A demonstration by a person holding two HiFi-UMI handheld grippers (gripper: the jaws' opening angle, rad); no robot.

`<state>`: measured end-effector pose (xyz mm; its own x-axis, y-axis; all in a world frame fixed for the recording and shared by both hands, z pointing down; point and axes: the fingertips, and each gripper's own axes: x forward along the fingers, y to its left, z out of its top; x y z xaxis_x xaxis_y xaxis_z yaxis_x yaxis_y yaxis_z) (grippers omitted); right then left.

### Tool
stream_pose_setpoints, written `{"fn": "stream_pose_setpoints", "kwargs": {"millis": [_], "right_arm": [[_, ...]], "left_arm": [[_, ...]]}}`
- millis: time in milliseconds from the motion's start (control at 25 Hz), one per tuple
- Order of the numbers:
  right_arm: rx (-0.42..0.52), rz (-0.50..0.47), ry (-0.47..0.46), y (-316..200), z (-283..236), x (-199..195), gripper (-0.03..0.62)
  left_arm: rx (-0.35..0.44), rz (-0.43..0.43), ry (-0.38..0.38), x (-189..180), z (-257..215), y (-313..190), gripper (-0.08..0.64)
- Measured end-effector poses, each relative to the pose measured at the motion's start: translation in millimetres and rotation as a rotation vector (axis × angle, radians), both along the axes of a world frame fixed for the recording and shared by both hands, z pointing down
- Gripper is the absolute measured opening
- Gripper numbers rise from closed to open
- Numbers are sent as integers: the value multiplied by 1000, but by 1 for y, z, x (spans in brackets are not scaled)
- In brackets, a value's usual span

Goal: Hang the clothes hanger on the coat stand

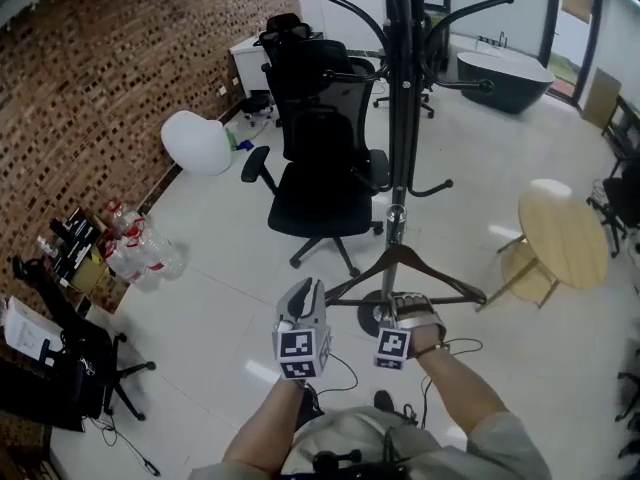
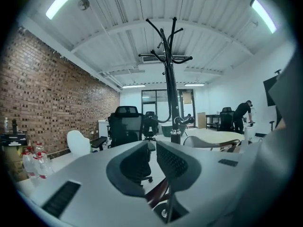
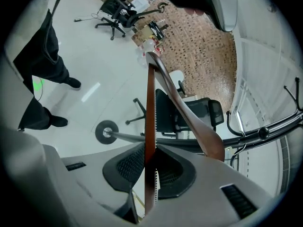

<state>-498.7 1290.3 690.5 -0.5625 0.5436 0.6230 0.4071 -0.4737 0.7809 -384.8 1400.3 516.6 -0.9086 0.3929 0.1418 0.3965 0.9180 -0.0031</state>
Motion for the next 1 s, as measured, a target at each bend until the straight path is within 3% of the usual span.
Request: {"fn": "stream_pose_setpoints", "kwargs": {"millis": [120, 320, 480, 760, 920, 1000], "right_arm": [[20, 105, -25, 49, 12, 8, 48], [-52, 275, 115, 127, 13, 33, 49], [-35, 352, 164, 143, 25, 19, 52], [-47, 404, 194, 136, 42, -18, 58], [-110, 441, 222, 150, 44, -47, 71], [-166, 466, 260, 153, 40, -51, 112]], "left_arm": [[-7, 126, 13, -5, 7, 65, 72], [-25, 294, 47, -7, 5, 150, 72], [-23, 379, 100, -13, 14, 164, 72], [-39, 389, 129, -25, 20, 160, 72], [-35, 377, 135, -44, 27, 168, 72], [-30, 375, 135, -47, 31, 168, 72]]}}
